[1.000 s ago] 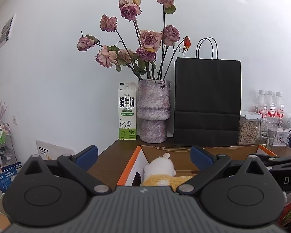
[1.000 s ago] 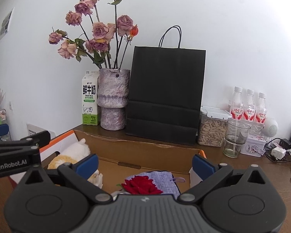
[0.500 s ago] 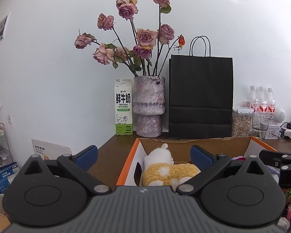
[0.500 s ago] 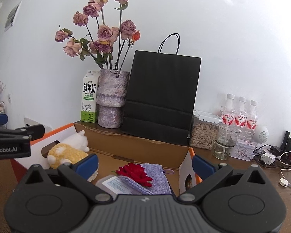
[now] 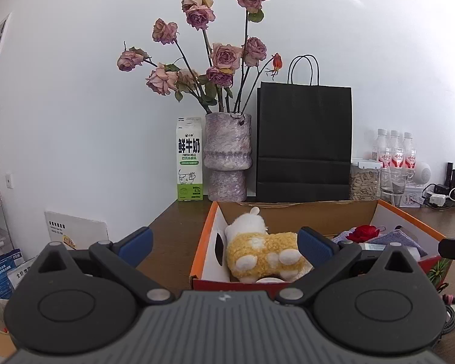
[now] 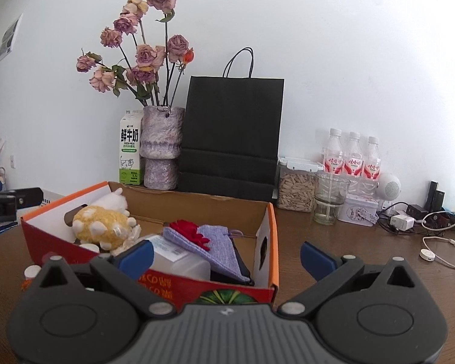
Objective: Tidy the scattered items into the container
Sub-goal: 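Withdraw both grippers from the box back to the table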
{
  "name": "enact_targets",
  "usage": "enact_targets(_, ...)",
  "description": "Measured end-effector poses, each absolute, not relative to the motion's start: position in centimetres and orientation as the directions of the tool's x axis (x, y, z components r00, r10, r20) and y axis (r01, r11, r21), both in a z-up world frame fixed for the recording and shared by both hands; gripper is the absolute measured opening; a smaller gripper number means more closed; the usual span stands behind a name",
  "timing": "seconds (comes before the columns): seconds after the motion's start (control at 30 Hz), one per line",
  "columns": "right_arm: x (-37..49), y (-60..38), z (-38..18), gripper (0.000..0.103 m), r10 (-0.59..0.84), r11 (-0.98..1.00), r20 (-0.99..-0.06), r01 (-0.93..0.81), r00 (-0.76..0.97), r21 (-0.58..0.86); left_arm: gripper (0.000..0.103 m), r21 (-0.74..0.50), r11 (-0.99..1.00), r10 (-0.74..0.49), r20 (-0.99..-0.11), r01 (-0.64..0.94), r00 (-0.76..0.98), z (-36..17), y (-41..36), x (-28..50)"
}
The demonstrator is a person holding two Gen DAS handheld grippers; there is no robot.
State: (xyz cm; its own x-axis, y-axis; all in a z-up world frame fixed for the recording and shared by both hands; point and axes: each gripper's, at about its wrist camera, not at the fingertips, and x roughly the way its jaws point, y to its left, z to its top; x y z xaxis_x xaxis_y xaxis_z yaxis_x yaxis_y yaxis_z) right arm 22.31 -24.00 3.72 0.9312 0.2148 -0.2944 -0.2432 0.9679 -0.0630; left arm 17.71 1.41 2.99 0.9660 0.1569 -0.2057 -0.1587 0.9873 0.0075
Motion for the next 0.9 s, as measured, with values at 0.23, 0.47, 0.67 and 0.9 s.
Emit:
enact_targets(0.23,19.9,-25.9,2.1,0.103,0.233,0.965,-0.323,-0.259,0.917,-0.038,0.103,-0.015,0.992,0.121,-0.256,-0.129,0.959,2.0,1.9,16.5)
enact_targets(0.47,18.5,-27.0,0.6,0.103,0.235,0.961,-0.407,-0.273,0.883,-0.038,0.103,0.007,0.988,0.148,-0.294,-0.153,0.944,0.6,2.4,15.1)
enact_targets(0.67,17.8,-28.5,0.2,0.103,0.239,0.965,-0.467,-0.262,0.851,0.016,0.103,-0.006,0.988,0.143,-0.309,-0.152,0.940,0.2,2.7,14.1)
enact_targets(0.9,18.1,-28.7,-0.9,0.103,0.191,0.973,-0.578,-0.229,0.794,0.007,0.103,0.064,0.983,0.184,-0.305,-0.173,0.934,0.2,1.6,13.7)
